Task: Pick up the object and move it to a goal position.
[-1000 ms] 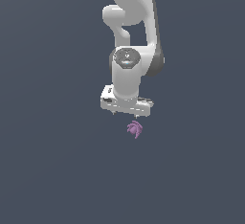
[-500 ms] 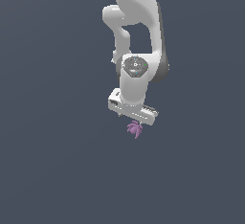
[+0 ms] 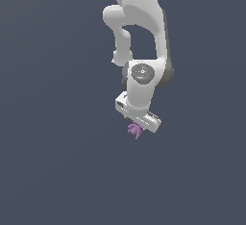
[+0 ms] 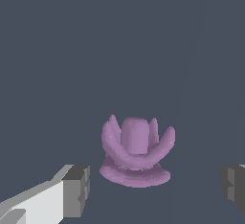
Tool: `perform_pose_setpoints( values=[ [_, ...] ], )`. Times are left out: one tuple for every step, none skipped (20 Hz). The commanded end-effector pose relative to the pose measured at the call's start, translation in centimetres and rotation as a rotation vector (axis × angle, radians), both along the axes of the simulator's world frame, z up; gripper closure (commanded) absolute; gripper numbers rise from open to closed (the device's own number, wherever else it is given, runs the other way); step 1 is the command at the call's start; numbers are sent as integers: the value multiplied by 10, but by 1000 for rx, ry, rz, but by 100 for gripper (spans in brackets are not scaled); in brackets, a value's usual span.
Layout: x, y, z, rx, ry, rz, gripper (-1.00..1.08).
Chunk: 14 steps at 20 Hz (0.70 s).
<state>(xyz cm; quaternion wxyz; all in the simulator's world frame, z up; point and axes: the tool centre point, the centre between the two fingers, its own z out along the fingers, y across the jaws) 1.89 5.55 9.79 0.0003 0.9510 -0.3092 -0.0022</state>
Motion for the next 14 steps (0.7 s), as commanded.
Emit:
perform_pose_setpoints(
  values=[
    [1, 3, -3, 0, -2, -35, -92],
    [1, 4, -4, -1, -2, -45, -92],
    [1, 5, -5, -1, -3, -54, -92],
    [2, 6, -6, -1, -3, -62, -92],
    [2, 7, -7, -1, -4, -69, -92],
    [2, 7, -7, -1, -4, -74, -92],
    [2, 8, -8, -1, -4, -78, -92],
    [2, 8, -8, -1, -4, -81, -92],
    [2, 8, -8, -1, -4, -83, -92],
    [2, 8, -8, -1, -4, -84, -92],
    [2, 8, -8, -1, -4, -80, -92],
    [2, 8, -8, -1, -4, -80, -92],
    [2, 8, -10, -1, -4, -80, -92],
    [2, 8, -12, -1, -4, -80, -92]
  ],
)
